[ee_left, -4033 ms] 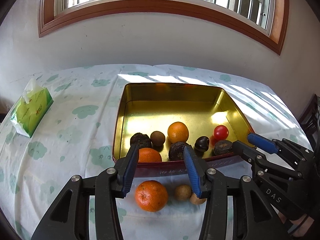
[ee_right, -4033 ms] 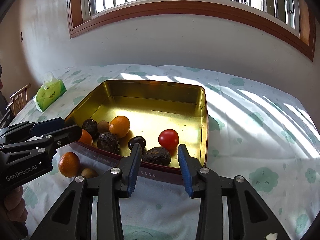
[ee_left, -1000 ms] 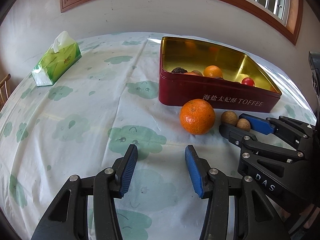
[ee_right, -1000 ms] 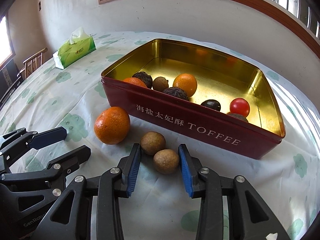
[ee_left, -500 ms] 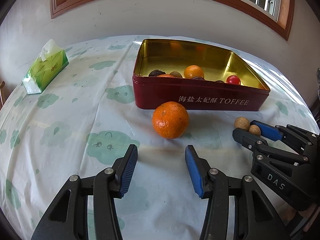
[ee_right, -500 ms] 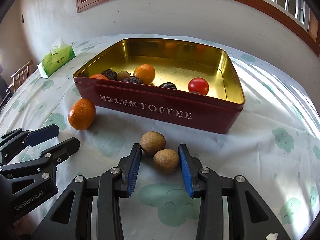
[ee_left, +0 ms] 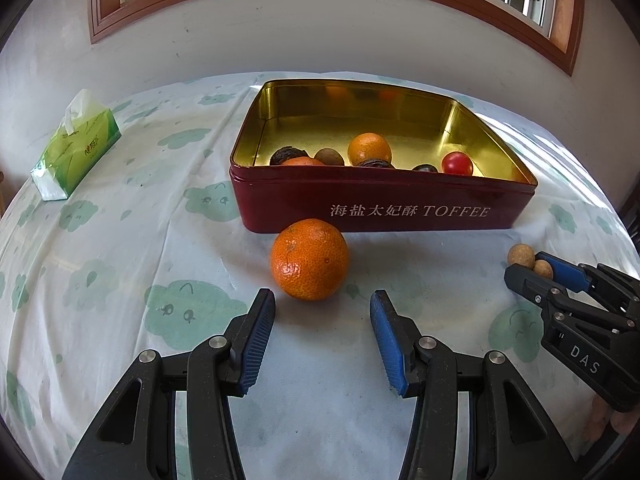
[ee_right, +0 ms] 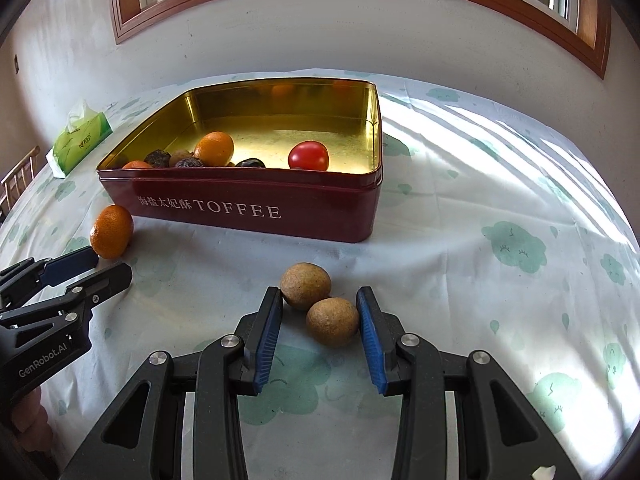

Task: Organize fruits
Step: 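Grasp the mandarin with the left gripper while the right gripper grasps two brown fruits, then lift and carry the mandarin and brown fruits over the red tin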

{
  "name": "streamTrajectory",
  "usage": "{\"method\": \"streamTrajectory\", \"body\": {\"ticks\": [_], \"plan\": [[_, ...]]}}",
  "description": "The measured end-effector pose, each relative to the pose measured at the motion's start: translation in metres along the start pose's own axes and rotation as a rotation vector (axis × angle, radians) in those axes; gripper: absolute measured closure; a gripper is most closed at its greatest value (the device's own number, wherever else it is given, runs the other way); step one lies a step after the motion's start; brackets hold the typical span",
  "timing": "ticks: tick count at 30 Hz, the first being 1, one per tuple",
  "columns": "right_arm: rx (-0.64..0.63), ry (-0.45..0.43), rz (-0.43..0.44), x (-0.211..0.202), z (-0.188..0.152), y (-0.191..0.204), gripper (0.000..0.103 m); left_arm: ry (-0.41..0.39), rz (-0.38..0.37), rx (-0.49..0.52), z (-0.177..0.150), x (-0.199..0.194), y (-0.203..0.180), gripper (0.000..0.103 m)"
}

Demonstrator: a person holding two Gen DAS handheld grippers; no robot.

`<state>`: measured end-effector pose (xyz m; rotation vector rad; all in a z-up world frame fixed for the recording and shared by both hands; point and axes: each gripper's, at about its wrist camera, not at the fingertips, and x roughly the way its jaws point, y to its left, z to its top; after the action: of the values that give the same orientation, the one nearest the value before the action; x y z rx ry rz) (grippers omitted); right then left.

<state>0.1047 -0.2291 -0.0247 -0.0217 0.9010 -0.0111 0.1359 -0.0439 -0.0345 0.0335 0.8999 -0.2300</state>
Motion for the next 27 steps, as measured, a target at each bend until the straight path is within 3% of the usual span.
{"method": "streamTrajectory", "body": {"ticks": [15, 27], "plan": [[-0.002, 0.001, 0.0, 0.0, 0.001, 0.001, 0.066, -0.005, -0.002, -0.014, 0.013, 0.013, 0.005, 0.053], [-0.002, 0.002, 0.0, 0.0, 0.001, 0.002, 0.066, -0.007, 0.006, -0.021, 0.017, 0.016, 0.009, 0.061]]}}
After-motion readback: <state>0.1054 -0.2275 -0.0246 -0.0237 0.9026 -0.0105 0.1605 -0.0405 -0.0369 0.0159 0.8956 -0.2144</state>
